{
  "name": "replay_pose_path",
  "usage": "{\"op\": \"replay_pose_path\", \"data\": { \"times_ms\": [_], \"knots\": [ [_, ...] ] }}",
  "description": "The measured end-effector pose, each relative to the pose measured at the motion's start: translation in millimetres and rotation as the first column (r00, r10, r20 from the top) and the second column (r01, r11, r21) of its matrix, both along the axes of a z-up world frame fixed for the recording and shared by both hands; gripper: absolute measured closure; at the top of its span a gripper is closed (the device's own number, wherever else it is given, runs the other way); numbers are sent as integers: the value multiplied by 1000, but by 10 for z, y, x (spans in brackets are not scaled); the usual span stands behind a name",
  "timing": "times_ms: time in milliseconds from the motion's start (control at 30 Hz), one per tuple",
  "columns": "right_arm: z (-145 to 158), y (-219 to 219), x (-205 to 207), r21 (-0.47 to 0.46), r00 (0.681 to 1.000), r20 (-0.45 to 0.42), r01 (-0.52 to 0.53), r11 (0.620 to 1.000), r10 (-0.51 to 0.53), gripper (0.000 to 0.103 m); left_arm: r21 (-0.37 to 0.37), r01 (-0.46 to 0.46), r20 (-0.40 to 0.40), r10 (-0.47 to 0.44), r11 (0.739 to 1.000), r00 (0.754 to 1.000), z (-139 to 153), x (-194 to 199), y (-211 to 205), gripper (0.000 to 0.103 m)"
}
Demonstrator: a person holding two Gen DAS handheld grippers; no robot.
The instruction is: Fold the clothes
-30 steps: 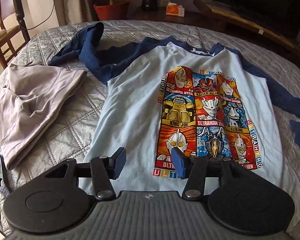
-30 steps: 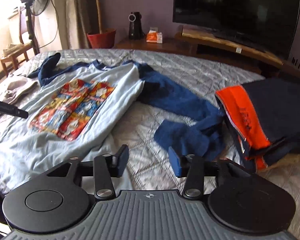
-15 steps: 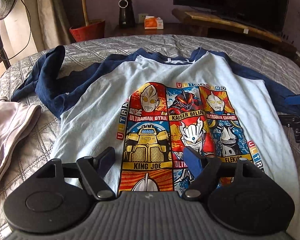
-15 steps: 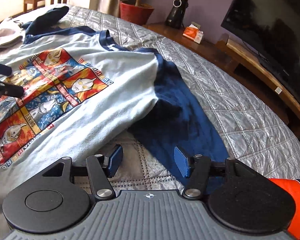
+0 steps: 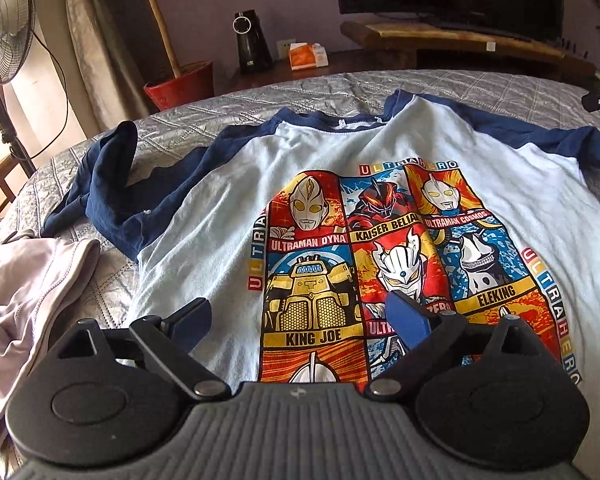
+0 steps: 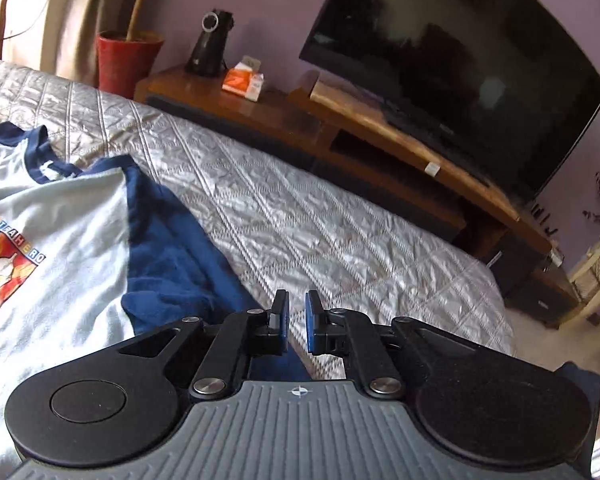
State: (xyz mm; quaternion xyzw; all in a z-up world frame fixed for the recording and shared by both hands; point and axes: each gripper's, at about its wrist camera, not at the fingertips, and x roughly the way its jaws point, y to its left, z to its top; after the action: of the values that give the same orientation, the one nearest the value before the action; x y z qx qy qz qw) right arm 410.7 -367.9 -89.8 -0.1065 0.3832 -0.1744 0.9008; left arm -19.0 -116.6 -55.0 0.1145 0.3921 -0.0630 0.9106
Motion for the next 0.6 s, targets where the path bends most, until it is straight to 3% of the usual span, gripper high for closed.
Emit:
{"op": "replay_pose_path", "data": {
  "times_ms": [100,200,300,333,400,433,533,600],
  "knots": [
    [127,63,-217,140,995,96,-48,989,34,85,-10,-1,-9,1,1000,1000,6,44,38,9],
    [32,317,-357,246,995,26,-99,964,95,71,-12,2,-6,-2,1000,1000,15,49,35,9],
    [-37,496,-716,391,998,28,-68,918,62,64,-17,1,-5,-1,1000,1000,37,46,52,9],
    [-69,551,-882,470,999,20,-50,881,47,50,-21,-1,-8,1,1000,1000,39,51,55,10],
    [-158,701,-1174,510,999,-12,-39,859,53,36,-34,-5,-16,4,999,1000,45,54,77,11],
    [-205,780,-1305,519,997,-34,-37,854,64,37,-40,-8,-22,7,999,1000,41,66,77,12],
    [-362,1017,-1507,427,977,-156,-69,902,148,37,-44,-9,-27,8,999,1000,23,96,52,13],
    [-381,1042,-1562,399,978,-155,-69,914,142,31,-36,-7,-24,6,999,1000,1,116,16,13]
  ]
}}
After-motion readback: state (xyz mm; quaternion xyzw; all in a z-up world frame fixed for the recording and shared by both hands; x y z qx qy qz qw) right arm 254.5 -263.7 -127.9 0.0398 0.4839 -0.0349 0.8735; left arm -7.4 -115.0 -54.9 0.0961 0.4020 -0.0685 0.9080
